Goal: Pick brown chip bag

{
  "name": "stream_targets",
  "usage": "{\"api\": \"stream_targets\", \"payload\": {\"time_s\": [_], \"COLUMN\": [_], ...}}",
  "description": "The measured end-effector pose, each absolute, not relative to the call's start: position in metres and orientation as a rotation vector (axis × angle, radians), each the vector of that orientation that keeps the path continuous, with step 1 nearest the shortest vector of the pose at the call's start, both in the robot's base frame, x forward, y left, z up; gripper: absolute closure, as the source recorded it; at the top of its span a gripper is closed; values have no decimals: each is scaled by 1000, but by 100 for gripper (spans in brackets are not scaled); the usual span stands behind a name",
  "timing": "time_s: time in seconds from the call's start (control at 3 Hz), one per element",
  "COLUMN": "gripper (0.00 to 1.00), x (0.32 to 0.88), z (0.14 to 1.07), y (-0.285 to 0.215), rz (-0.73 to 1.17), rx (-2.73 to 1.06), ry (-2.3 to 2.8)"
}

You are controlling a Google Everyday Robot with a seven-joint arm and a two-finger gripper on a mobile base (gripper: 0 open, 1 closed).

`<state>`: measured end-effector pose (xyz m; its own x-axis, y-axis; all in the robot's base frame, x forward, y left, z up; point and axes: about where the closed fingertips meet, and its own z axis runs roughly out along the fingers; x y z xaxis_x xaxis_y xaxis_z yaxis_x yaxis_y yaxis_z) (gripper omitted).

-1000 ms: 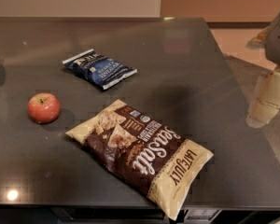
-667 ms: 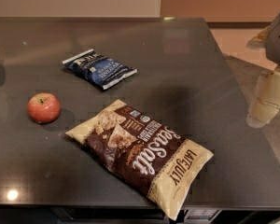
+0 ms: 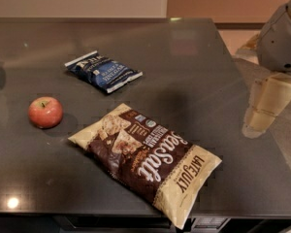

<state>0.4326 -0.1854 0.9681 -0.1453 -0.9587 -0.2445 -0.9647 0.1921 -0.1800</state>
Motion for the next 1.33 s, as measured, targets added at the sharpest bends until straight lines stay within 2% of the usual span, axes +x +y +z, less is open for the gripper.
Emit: {"api": "stream_targets", "payload": {"time_s": [0.67,1.33], "gripper": [0,0], "x": [406,379], "z": [938,903], "y": [-119,-57], "rz": [222,254], "rx": [-1962,-2126], "ry": [2057,2007]}}
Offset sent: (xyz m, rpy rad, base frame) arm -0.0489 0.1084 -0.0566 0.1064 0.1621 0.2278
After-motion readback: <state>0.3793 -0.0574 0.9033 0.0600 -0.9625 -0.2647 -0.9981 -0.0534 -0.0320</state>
